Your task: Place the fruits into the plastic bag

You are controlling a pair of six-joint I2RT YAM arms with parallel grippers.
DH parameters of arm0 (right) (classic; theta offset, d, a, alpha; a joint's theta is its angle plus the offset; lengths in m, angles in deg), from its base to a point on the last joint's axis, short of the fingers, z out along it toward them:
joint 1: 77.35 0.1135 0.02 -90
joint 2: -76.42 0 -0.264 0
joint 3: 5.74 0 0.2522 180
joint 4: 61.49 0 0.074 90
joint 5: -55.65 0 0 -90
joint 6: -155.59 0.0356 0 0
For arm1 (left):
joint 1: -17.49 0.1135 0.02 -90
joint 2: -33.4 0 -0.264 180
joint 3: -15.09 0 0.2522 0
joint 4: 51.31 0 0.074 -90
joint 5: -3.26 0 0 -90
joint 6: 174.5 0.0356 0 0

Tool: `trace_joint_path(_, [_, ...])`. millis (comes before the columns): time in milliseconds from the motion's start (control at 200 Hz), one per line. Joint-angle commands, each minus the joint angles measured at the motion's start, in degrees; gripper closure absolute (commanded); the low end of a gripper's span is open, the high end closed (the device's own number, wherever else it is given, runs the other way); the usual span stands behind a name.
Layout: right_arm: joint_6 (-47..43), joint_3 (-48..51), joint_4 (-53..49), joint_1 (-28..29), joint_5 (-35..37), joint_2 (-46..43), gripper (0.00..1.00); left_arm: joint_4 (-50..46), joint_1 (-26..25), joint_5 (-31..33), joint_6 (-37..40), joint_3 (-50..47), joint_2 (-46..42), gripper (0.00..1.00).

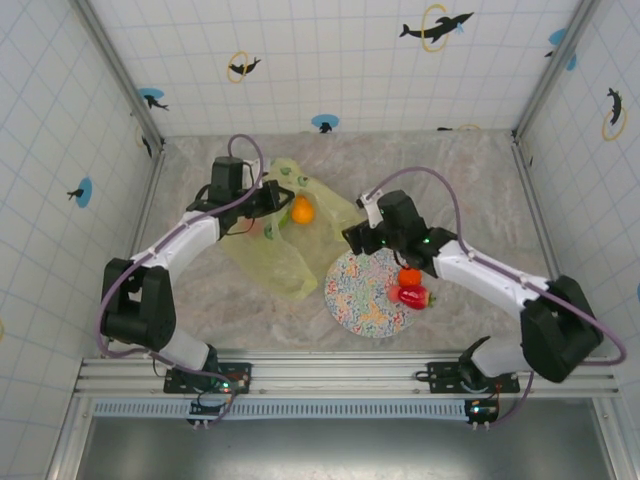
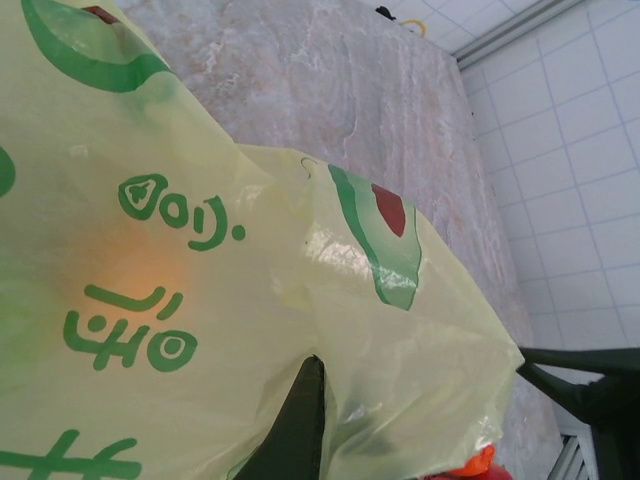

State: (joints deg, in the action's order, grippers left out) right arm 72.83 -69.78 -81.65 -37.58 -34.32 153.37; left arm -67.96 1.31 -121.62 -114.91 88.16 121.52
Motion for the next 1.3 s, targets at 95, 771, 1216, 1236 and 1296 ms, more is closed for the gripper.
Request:
trace_joint_path(95, [6.1, 2.8, -14.1, 0.5, 2.8, -9.9, 0.06, 2.5, 0.0, 0.0, 1.0, -1.8, -2.1, 1.0])
trace_joint_path(771, [18.0, 8.9, -25.4, -6.3, 7.0, -5.4, 0.08, 3.2, 0.0, -0.8, 0.5, -2.9, -4.3, 1.0])
trace_joint_path(1216, [15.3, 9.3, -21.8, -7.0, 7.1, 1.0, 0.21, 3.1, 0.0, -1.1, 0.5, -2.9, -3.4, 1.0])
trace_joint_path(1236, [15.3, 9.2, -21.6, -7.0, 7.2, 1.2, 0.22, 3.1, 0.0, -1.1, 0.6, -2.9, -3.4, 1.0])
trace_joint_path(1296, [15.0, 9.0, -21.1, -7.0, 6.8, 1.8, 0.26, 3.2, 0.0, -1.3, 0.5, -2.9, -3.3, 1.0])
